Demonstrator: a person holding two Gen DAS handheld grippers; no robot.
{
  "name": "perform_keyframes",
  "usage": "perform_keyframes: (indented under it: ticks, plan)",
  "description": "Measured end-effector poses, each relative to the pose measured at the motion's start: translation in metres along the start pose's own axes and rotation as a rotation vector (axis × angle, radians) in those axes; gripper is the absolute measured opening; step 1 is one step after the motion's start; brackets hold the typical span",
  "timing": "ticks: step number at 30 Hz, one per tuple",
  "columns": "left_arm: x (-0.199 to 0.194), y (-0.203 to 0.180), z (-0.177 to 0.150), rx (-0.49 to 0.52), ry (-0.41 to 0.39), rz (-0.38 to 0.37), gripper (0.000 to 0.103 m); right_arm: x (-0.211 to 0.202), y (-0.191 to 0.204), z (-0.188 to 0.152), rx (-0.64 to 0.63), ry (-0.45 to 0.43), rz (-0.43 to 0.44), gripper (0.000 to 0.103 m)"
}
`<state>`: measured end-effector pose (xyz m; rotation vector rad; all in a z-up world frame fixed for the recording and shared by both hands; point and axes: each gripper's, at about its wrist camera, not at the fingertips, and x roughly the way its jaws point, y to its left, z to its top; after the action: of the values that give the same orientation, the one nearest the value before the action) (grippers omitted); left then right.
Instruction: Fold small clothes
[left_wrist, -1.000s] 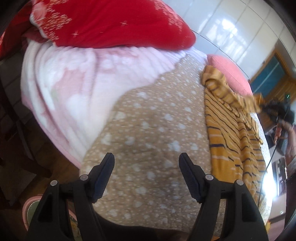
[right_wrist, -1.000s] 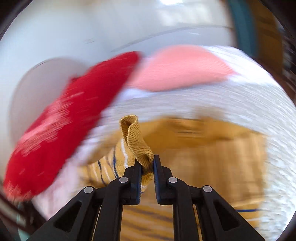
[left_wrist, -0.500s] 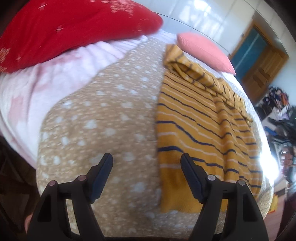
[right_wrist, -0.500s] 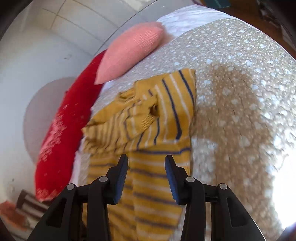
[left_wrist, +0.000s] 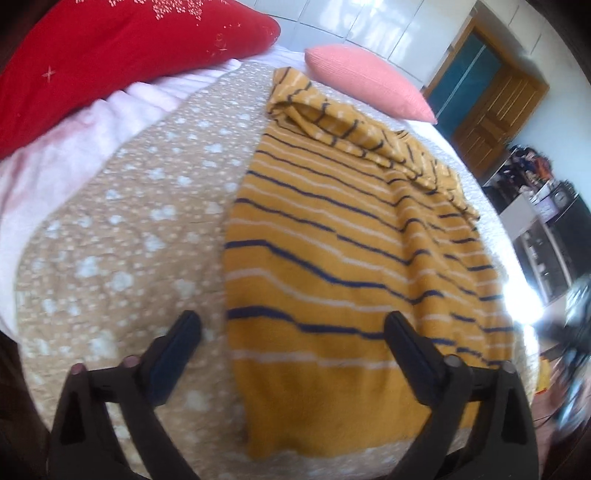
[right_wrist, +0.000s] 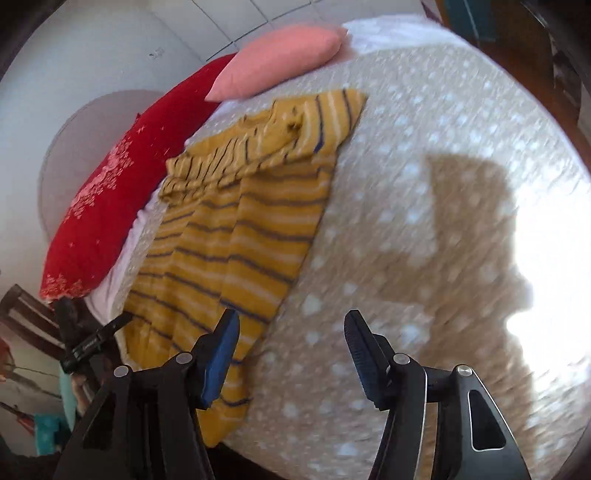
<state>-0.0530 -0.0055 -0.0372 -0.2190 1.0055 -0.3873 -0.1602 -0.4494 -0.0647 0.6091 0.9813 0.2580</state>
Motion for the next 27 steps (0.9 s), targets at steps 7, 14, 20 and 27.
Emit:
perform_keyframes:
  ticks: [7,14,20,27]
  plan:
    - [0.004,-0.013,-0.002,-0.020,0.035,0.086,0.008,0.039,0.023,-0.055,0.026,-0.116,0.162,0.071]
    - [-0.017,-0.024,-0.012,-0.069,-0.007,0.117,0.007,0.052,0.043,-0.069,0.016,-0.187,0.091,0.011]
    - [-0.084,-0.041,-0.031,-0.014,-0.100,0.095,0.006,-0.007,0.029,-0.089,0.057,-0.249,0.179,0.011]
    - [-0.101,-0.020,-0.062,-0.024,-0.097,0.110,0.008,-0.035,0.007,-0.128,0.055,-0.207,0.106,0.019]
